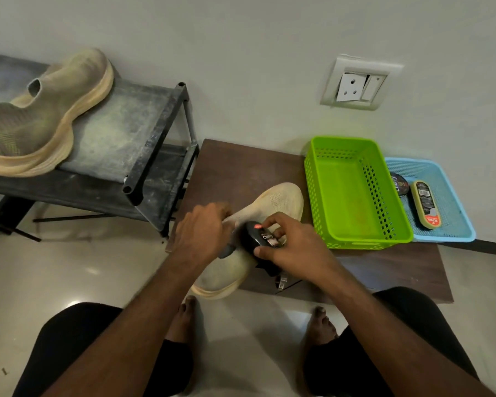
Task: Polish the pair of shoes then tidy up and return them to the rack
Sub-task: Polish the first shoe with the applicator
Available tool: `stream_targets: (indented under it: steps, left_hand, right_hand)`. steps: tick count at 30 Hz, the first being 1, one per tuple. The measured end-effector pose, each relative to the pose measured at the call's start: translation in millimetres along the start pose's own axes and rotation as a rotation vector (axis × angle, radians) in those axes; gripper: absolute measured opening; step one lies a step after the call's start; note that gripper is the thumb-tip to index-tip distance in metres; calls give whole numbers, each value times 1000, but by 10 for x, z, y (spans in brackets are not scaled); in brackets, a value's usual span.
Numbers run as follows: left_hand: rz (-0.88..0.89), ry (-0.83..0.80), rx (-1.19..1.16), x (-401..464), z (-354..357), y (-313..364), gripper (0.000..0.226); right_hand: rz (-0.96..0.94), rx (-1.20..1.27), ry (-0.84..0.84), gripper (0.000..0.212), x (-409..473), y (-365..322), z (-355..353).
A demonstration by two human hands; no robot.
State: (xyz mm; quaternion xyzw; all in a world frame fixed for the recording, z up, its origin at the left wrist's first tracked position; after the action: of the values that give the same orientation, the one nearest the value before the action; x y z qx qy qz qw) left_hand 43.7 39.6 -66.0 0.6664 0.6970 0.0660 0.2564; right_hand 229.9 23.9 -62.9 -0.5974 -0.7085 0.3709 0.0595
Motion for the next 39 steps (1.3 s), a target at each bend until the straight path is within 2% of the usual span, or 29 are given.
stream_targets:
  steps: [3,6,8,12,16,18,20,23,25,26,27,29,33,35,38,39]
  left_hand:
    - [6,-49,11,27,65,6,17]
    - [32,-59,28,108,24,-33,19]
    - [58,-50,74,121,-28,-44,17]
    - [42,14,24,115,-83,-100,16]
    - [-9,46,-43,108,-76,-179,13]
    - [-6,48,-55,106,-69,-182,12]
    - [18,16,-28,104,-39,-148,12]
    - [54,-10,-11,88,-32,-74,30]
    - [50,-9,-21,94,-43,-86,41]
    - [40,-11,-37,101,-43,-101,42]
    - [26,-13,-56,113,-43,-118,40]
    - [-11,11,-88,136,-69,-171,32]
    - [-8,13,-75,154,-87,-140,22]
    - [10,-21,-34,136,-54,-92,24]
    - [11,36,-45,121,-64,-60,6]
    - [5,49,-57,120,-65,-61,9]
  right_hand:
    - [-100,-187,189,51,-18,-53,-203]
    - [-207,-253,146,58,37,-96,-85]
    - [-167,-212,142,57,161,-72,-56]
    - [3,-395,369,58,355,1,-252]
    - [-104,-214,476,61,239,-127,-371]
    - [-155,-164,442,62,225,-152,-303]
    - [-119,-171,348,62,299,-98,-115]
    - [-64,-312,448,58,571,-76,-186]
    - [81,-392,503,55,796,-53,-404]
    - [150,-355,506,55,878,-23,-520]
    - [186,-267,510,55,906,-19,-605]
    - [115,-133,529,56,831,-187,-595]
    - [-56,-195,440,56,603,-406,-150]
    - [7,-219,418,56,761,-297,-113]
    - [79,-326,398,54,1156,-294,-259]
    - [79,-337,399,54,1239,-344,-302]
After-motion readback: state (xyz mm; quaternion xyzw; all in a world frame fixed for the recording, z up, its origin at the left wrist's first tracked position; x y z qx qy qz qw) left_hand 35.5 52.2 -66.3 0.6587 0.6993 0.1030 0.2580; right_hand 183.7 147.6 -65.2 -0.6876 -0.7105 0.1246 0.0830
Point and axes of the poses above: each hand's wrist, its own x-axis towards the middle knuckle, its own z-axis out of the palm, y = z × x, the point moved 8 cm from there along x, towards the middle knuckle, and after that the axes turned 8 degrees about -y, right-handed, at the moved point
